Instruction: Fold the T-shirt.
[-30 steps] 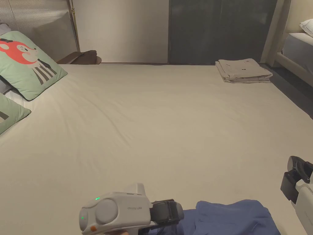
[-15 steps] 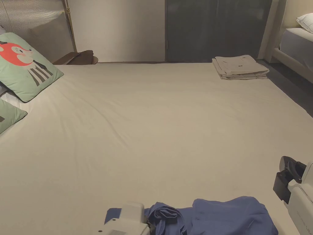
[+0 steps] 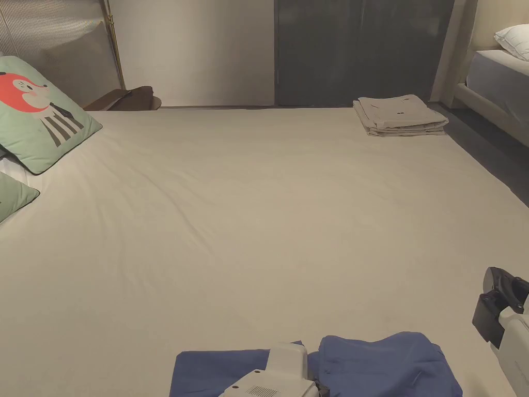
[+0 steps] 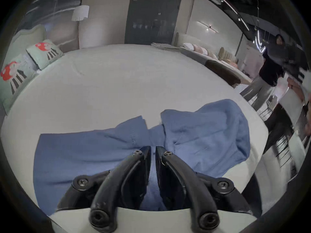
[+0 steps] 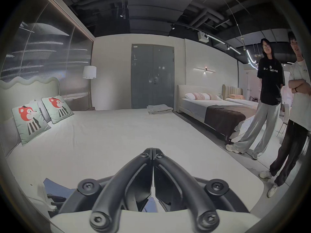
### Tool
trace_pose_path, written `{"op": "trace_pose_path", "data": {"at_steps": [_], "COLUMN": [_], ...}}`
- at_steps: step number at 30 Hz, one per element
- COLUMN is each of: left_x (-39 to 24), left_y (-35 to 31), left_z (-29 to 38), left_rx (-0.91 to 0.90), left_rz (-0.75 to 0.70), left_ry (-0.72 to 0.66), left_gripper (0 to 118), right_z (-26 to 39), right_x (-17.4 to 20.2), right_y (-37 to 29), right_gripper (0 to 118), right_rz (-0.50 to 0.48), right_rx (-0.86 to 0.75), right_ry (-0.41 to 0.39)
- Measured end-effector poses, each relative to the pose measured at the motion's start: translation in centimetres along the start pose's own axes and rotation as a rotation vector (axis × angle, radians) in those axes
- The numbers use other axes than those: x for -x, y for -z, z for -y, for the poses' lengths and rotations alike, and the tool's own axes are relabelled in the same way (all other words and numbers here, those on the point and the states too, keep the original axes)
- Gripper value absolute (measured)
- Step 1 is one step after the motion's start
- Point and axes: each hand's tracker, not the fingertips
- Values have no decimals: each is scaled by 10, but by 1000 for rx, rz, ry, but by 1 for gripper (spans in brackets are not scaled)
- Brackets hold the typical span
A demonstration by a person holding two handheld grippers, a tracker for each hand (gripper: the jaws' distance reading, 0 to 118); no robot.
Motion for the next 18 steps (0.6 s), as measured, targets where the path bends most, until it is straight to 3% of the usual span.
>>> {"op": "trace_pose_path", "data": {"at_steps": [5,8,15,16,17,18], "left_x": [14,49,166,181,194,207], "left_y": [-24,-49,-89,-91,-91,-91], "left_z": [-9,-23,-32,-29,-25,-21], "left_rx": [-19,-57,-91,-82,-69,-41], "left_rz": [212,309,340,345,358,366], "left_ry": [-73,-205,-428,-453,-467,-488], "left_gripper": [6,6,7,13,25,54], "right_z": [-3,-2,0,1,1,0], "right_x": [6,5,11,13,16,22], "right_y": [1,3,8,8,9,6], "right_gripper": [0,0,0,0,0,0], "right_rz": [-6,-9,-25,-30,-35,-42], "right_rx": [-3,-7,-6,-3,-2,-1], "right_ry": [2,-2,3,4,5,3]}}
